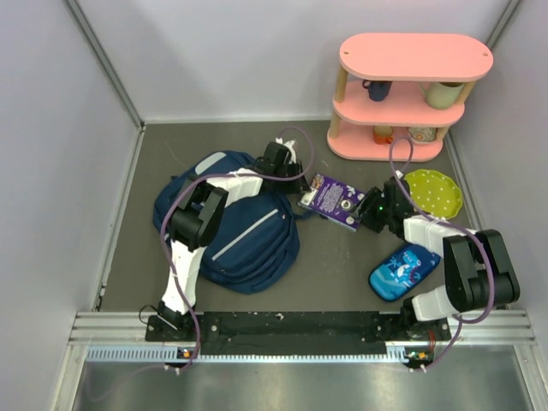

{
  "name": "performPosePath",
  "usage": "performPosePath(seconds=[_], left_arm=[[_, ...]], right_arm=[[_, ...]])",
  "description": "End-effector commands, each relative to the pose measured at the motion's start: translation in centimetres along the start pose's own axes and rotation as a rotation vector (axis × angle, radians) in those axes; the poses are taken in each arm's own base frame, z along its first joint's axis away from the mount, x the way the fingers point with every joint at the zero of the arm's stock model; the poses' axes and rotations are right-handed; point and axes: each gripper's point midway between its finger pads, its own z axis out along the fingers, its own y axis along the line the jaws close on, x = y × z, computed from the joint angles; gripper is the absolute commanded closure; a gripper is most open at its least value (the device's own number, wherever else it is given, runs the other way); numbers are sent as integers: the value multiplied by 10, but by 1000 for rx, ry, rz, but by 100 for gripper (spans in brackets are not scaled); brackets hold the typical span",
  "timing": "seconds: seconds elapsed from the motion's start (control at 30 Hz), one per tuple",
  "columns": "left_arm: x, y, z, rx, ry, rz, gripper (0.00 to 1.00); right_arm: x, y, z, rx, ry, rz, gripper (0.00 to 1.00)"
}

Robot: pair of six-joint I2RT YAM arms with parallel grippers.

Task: Pack the student bag
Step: Pick up the book from the student bag.

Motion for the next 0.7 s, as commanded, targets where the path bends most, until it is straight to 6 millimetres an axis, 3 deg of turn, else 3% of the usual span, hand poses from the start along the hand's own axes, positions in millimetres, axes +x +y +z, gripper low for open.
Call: performPosePath(seconds=[0.0,0.03,0.17,0.37,0.67], left_arm=[[20,-46,-15,89,82,79,70],[19,-43,-13,83,83,83,69],[7,-46,-11,86,58,110,56],[-9,-45,-6,94,29,115,41],[-13,-39,14,112,31,114,35]], right_arm=[[-26,29,-13,-51,-83,-33,41],[-29,28,-14,-45,-89,-32,36],[-45,22,-10,-4,-119,-26,33],[-51,8,5,62,-116,-54,31],[-62,0,11,94,-130,-74,28]])
